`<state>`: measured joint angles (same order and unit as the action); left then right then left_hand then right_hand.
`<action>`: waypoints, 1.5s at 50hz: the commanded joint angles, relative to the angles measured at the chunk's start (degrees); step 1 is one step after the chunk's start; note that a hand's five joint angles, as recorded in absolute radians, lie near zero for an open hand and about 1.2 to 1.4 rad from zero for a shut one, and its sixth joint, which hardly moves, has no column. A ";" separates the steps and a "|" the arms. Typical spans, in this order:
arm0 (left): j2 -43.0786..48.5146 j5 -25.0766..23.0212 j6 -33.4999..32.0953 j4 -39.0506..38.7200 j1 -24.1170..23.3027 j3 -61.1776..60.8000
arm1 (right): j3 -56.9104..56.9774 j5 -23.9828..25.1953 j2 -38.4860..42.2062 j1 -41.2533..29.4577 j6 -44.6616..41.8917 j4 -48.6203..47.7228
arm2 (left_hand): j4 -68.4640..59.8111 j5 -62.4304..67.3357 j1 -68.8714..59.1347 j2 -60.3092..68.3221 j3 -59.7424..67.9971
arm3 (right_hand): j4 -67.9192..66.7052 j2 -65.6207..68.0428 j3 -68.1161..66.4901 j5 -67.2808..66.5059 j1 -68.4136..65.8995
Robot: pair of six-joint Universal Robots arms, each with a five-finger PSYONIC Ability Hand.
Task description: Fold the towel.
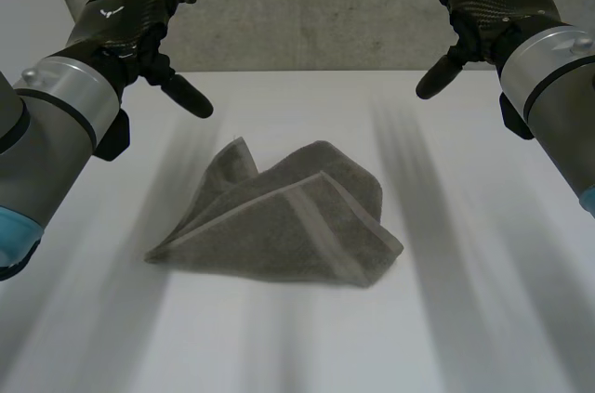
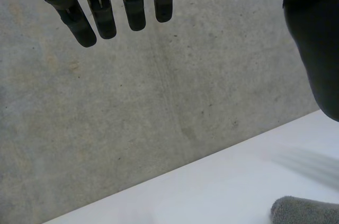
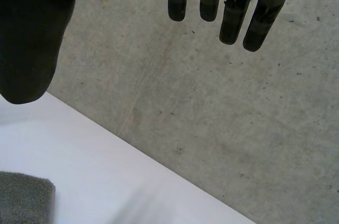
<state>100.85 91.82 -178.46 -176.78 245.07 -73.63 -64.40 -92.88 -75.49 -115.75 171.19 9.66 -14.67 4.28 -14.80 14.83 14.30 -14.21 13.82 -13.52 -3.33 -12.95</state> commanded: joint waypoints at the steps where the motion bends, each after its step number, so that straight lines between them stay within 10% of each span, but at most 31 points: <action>1: -0.13 0.12 0.04 0.91 0.32 0.33 | -0.03 -1.16 0.00 -0.09 0.02 0.10 | 2.94 -2.55 3.07 -3.10 -2.57 | 4.21 -3.82 3.52 3.33 2.95; 10: -0.04 -0.41 -1.71 0.21 0.67 -0.28 | -0.11 1.39 1.67 -0.27 -1.65 0.36 | 3.44 -3.06 3.57 -3.61 -3.07 | 4.21 -3.82 3.52 3.33 2.95; 18: 3.91 -1.02 -10.66 0.56 6.64 -4.05 | 5.75 19.82 12.88 -4.29 -8.16 5.54 | 1.10 -0.71 1.22 -1.26 -0.73 | 4.21 -3.82 3.52 3.33 2.95; 41: 15.34 -20.18 -21.05 -7.44 14.30 -15.67 | 55.25 19.32 60.72 -12.92 -8.24 23.64 | -0.09 0.48 0.04 -0.08 0.46 | -18.68 19.07 -19.37 -19.57 -19.95; 47: 15.61 -23.88 -22.99 -9.55 14.30 -16.02 | 55.79 19.40 56.44 -12.49 -6.15 24.44 | 0.25 0.14 0.38 -0.41 0.12 | -65.57 65.96 -66.26 -66.45 -66.84; 56: 16.83 -33.09 -25.45 -9.90 14.30 -15.93 | 52.36 19.67 47.02 -8.35 2.74 25.06 | 0.42 -0.03 0.54 -0.58 -0.04 | -65.79 66.18 -66.48 -66.67 -67.05; 75: 22.54 -33.28 -24.57 -14.56 9.65 -13.03 | 11.66 23.71 21.97 -5.27 -6.66 19.78 | -2.76 3.15 -2.64 2.60 3.13 | -65.79 66.18 -66.48 -66.67 -67.05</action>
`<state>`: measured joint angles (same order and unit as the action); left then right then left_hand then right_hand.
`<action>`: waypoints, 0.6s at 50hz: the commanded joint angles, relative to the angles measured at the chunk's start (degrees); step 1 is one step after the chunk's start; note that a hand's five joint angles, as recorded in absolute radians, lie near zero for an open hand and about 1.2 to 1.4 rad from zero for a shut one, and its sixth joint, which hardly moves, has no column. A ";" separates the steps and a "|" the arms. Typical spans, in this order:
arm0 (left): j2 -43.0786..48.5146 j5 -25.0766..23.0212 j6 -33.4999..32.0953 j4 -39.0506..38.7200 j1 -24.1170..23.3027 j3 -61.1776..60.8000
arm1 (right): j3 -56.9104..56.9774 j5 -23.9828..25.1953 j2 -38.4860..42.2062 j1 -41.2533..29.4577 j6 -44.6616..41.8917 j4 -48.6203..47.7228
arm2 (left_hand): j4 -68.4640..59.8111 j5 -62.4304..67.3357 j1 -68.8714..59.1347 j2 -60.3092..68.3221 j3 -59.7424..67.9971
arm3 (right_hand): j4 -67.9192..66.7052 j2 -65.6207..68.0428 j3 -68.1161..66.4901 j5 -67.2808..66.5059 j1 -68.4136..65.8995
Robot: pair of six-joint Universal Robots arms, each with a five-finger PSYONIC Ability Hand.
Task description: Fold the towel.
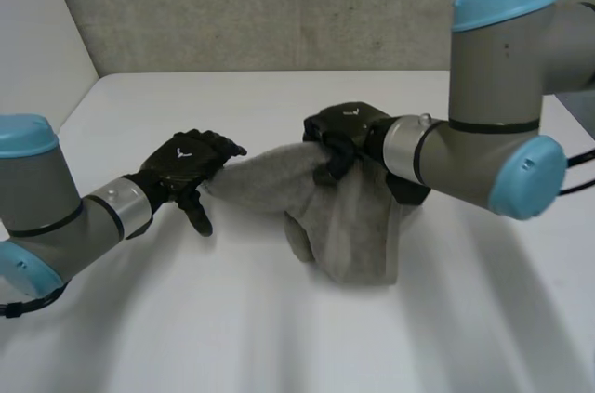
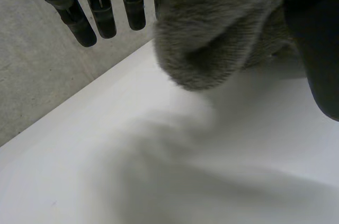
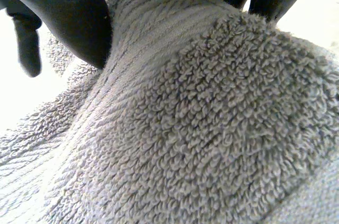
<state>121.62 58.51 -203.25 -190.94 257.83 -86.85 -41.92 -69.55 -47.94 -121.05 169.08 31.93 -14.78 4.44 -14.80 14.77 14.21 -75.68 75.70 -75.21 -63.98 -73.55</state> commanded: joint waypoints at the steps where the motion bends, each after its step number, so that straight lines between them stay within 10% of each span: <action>1: 1.77 0.03 0.22 -0.39 -3.12 0.19 | -12.64 0.38 -6.54 0.02 -4.81 -3.36 | -2.67 3.01 -2.65 2.68 3.23 | -4.32 4.30 -4.79 -6.02 -6.45; 23: 3.18 -7.44 15.08 -2.94 -5.94 -0.69 | -17.84 0.91 -9.27 3.35 -5.69 -5.04 | -17.64 17.98 -17.62 17.65 18.20 | 33.64 -33.66 33.16 31.94 31.50; 30: 3.88 -10.17 17.88 -3.73 -6.29 0.19 | -18.90 1.00 -10.24 4.15 -7.10 -5.39 | -65.22 65.56 -65.20 65.23 65.79 | 6.90 -6.91 6.42 5.20 4.76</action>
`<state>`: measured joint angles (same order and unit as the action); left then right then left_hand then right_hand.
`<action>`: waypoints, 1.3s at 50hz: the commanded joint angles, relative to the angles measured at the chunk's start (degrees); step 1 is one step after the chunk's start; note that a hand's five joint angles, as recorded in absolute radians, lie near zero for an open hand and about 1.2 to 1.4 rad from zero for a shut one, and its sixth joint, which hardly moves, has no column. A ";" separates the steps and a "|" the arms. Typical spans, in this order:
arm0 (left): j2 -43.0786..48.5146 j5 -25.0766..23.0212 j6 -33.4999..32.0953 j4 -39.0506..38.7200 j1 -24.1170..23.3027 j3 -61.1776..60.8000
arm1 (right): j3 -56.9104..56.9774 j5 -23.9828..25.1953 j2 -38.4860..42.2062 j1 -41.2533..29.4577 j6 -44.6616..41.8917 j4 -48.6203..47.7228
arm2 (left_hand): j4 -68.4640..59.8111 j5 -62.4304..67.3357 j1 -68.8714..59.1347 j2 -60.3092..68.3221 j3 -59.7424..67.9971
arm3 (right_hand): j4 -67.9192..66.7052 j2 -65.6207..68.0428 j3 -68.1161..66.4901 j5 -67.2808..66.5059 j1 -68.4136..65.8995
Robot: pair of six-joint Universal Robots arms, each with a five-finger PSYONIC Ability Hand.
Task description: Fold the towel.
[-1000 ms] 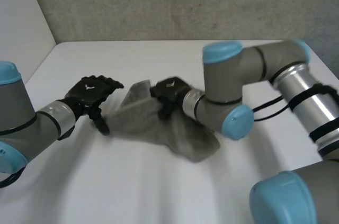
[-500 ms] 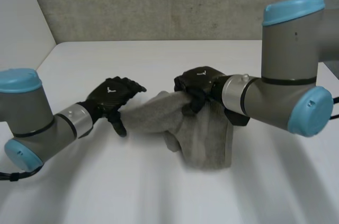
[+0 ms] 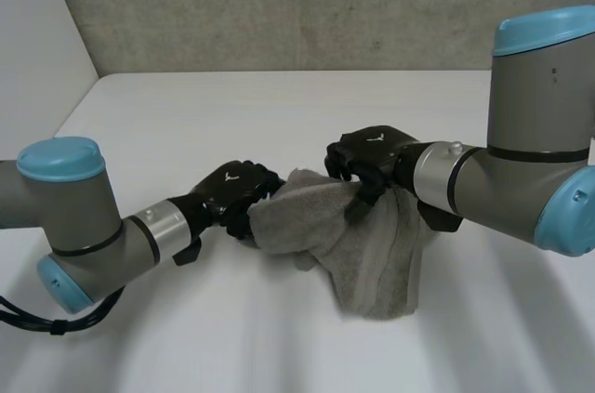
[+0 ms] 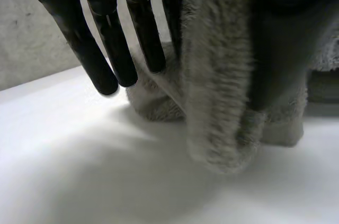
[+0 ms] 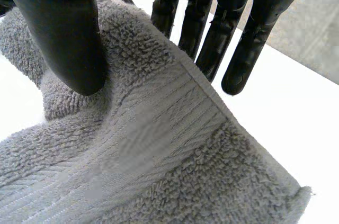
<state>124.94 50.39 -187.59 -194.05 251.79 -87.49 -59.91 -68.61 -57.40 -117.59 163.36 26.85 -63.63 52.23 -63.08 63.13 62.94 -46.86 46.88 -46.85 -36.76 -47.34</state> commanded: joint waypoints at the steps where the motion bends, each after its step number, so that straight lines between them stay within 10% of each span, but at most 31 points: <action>1: 0.57 -2.05 2.23 -0.62 -0.25 0.83 | -0.56 0.15 -0.79 0.52 -2.51 -0.22 | -16.37 17.77 -16.92 16.87 17.06 | -33.03 33.01 -33.04 -33.13 -32.54; 9: -1.72 2.61 3.81 -1.68 -0.34 7.77 | 7.58 0.32 -0.70 0.34 -8.14 -3.20 | -16.37 17.77 -16.92 16.87 17.06 | -33.14 33.12 -33.15 -33.24 -32.66; 16: -10.75 26.56 3.90 -5.35 -3.84 21.71 | 12.54 -1.88 -5.53 0.70 -8.05 -21.23 | -16.37 17.77 -16.92 16.87 17.06 | -33.14 33.12 -33.15 -33.24 -32.66; 22: -19.54 38.11 3.64 -12.13 -6.04 28.15 | 0.35 -2.94 -19.13 0.78 -8.06 -51.91 | -16.37 17.77 -16.92 16.87 17.06 | -33.14 33.12 -33.15 -33.24 -32.66; 27: -22.63 37.77 3.55 -13.02 -8.94 25.19 | -6.10 0.85 -23.90 0.79 -7.97 -58.58 | -16.37 17.77 -16.92 16.87 17.06 | -33.14 33.12 -33.15 -33.24 -32.66; 36: -26.50 33.29 3.11 -13.37 -11.06 7.51 | -6.54 8.32 -17.77 1.75 -12.87 -33.39 | -16.37 17.77 -16.92 16.87 17.06 | -33.14 33.12 -33.15 -33.24 -32.66; 46: -26.77 29.07 -0.04 -14.16 -11.15 -19.27 | -12.69 5.95 -11.60 2.19 -22.03 -19.03 | -16.37 17.77 -16.92 16.87 17.06 | -25.46 25.44 -25.47 -25.56 -24.98; 65: -23.60 28.63 -10.43 -14.77 -11.76 -24.49 | -30.53 -2.67 -11.25 2.10 -20.89 -18.33 | -16.37 17.77 -16.92 16.87 17.06 | 9.86 -9.88 9.85 9.76 10.35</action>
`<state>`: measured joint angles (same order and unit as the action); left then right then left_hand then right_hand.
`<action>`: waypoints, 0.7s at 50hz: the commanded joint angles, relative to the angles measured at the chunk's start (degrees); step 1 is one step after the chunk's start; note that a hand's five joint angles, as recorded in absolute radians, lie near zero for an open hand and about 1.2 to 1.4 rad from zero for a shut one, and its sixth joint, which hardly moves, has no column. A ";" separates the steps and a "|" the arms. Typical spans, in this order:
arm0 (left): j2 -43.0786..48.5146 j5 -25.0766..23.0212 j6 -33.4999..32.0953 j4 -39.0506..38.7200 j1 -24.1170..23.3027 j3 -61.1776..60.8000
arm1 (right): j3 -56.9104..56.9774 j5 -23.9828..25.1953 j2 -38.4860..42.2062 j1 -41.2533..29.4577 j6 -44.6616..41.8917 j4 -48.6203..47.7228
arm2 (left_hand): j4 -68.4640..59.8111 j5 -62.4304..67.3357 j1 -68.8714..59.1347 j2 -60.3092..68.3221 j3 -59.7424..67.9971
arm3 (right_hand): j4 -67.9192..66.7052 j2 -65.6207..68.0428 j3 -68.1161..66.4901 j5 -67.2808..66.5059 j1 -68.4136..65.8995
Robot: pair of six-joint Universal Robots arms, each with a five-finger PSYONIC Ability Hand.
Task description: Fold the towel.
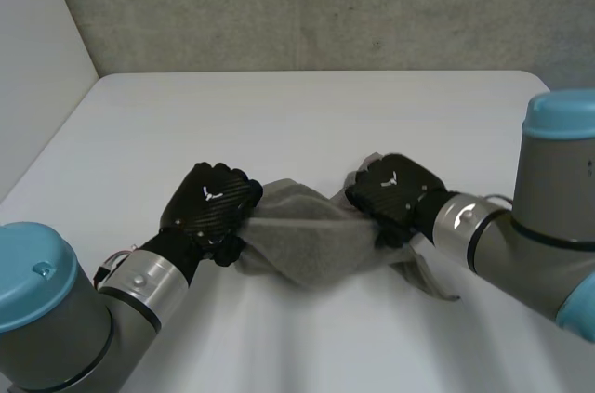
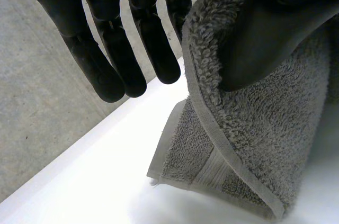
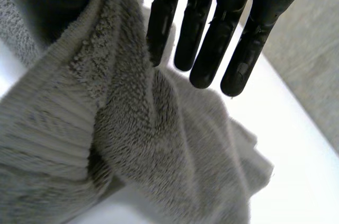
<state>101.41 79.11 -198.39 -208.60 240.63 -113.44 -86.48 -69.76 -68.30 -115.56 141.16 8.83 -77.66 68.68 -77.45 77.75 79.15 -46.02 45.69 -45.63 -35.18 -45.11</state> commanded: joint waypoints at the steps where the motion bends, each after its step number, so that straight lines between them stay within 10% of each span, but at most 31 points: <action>1: -0.08 -0.09 0.37 -0.23 -0.60 1.47 | -4.65 -1.69 -0.52 0.16 2.87 -0.31 | -2.34 1.32 -2.55 2.25 0.85 | 11.03 -10.69 10.63 10.19 10.11; 21: 8.97 -1.50 1.25 -8.40 -1.04 4.54 | -18.90 -1.61 -12.91 6.84 22.40 -8.83 | -2.34 1.32 -2.55 2.25 0.85 | 8.69 -8.35 8.29 7.85 7.78; 28: 11.78 -1.50 2.82 -9.98 -0.87 5.42 | -22.41 -0.38 -16.17 9.83 23.19 -14.01 | -1.03 0.01 -1.24 0.94 -0.46 | -18.35 18.69 -18.75 -19.19 -19.26; 35: 13.37 -1.59 6.52 -10.42 -0.87 6.30 | -23.64 3.40 -10.56 9.22 23.37 -14.02 | 28.59 -29.60 28.38 -28.68 -30.07 | 8.81 -8.47 8.41 7.97 7.90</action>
<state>113.94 77.55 -194.31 -218.84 239.78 -107.68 -109.58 -69.01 -83.94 -105.78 164.37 -5.19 -56.98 47.59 -56.91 57.07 57.47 -54.62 53.77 -54.64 -44.47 -54.16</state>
